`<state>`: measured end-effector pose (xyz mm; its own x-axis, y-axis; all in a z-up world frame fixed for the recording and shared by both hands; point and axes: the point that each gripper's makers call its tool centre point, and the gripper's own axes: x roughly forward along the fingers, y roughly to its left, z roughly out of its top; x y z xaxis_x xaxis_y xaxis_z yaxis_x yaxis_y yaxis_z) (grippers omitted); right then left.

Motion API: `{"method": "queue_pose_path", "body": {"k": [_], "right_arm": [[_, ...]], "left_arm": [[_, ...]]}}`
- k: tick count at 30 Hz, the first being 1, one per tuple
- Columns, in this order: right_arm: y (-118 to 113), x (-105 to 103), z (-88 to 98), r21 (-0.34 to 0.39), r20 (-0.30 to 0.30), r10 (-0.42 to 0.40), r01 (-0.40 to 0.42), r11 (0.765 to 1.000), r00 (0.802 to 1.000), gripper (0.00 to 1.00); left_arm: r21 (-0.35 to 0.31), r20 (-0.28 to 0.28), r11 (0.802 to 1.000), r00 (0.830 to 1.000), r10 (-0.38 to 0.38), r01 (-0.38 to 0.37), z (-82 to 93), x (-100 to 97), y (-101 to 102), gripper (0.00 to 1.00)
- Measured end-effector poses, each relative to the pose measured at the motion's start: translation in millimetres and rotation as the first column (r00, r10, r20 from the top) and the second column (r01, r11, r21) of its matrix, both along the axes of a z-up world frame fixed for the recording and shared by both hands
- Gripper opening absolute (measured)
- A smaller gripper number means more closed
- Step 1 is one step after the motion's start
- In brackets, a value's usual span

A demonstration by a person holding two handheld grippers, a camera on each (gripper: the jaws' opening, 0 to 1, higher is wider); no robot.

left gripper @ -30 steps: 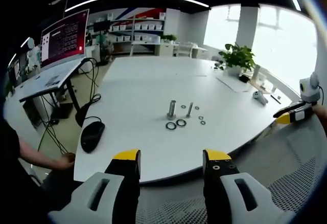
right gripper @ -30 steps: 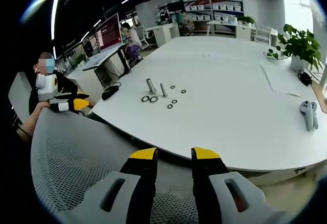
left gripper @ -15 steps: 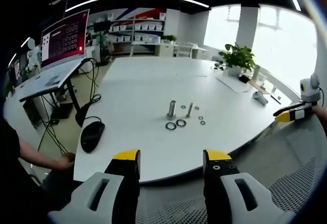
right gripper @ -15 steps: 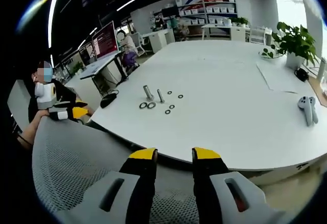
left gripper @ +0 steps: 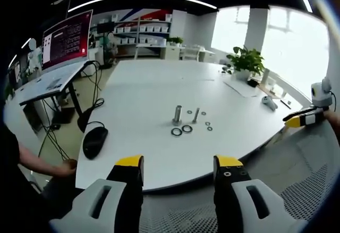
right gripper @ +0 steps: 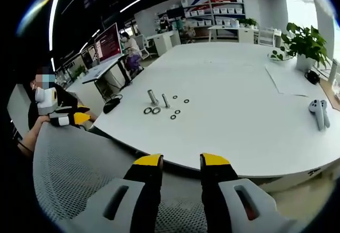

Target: Place the washer onto the threaded stud by aligning its center hole with the stud, sliding it down to the base, and recovering from edge contact or off-axis alignment until the washer reaches the visible bottom stop.

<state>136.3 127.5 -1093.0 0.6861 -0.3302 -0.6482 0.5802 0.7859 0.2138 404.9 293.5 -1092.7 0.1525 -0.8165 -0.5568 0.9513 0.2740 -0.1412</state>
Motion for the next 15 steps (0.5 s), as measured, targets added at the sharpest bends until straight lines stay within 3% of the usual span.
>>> {"method": "queue_pose_path", "body": {"k": [15], "right_arm": [[2.1, 0.8, -0.7, -0.002, -0.01, 0.016, -0.016, 1.0, 1.0, 0.29]], "left_arm": [[-0.002, 0.0, 1.0, 1.0, 0.006, -0.006, 0.7, 0.2, 0.1, 0.51]]}}
